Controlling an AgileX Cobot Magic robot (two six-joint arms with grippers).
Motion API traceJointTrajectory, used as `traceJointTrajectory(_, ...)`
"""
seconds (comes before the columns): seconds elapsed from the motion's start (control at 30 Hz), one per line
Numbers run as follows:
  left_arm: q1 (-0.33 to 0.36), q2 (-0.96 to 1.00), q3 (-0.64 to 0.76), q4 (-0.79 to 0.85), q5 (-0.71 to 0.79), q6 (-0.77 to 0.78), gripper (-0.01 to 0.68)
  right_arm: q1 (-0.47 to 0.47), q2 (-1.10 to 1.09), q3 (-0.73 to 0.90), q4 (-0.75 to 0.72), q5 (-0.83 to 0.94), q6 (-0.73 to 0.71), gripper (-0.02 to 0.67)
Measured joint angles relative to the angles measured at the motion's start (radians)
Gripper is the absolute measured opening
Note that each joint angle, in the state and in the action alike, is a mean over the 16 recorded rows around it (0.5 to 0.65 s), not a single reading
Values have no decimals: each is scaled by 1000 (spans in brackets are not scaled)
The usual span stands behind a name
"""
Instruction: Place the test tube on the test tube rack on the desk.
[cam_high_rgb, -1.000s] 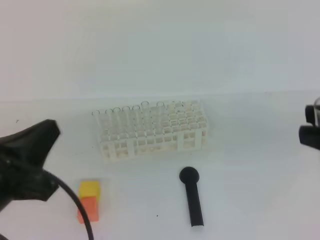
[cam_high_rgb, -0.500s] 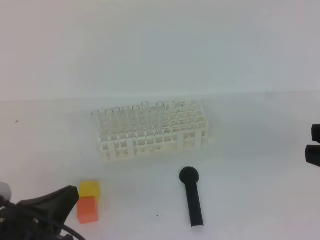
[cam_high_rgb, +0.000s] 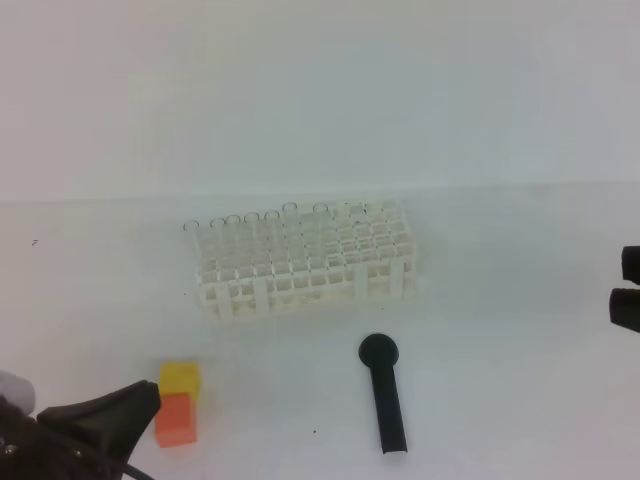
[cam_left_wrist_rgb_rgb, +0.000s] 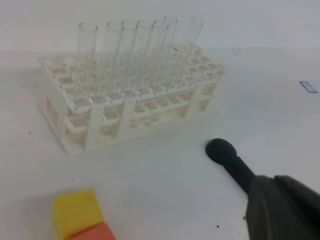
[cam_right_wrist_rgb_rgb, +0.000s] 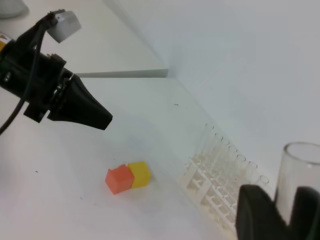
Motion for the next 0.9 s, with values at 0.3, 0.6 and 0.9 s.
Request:
traceJointTrajectory(0.3,0,-9,0,205,-4,0,-1,0,0,0,-12,11,-8,125)
traceJointTrajectory(0.6,19,-165,5,461,-17,0,-1,0,0,0,-55,52,-13,125)
traceJointTrajectory(0.9,110,-427,11,539,-29,2,-1,0,0,0,-78,86,-15,125)
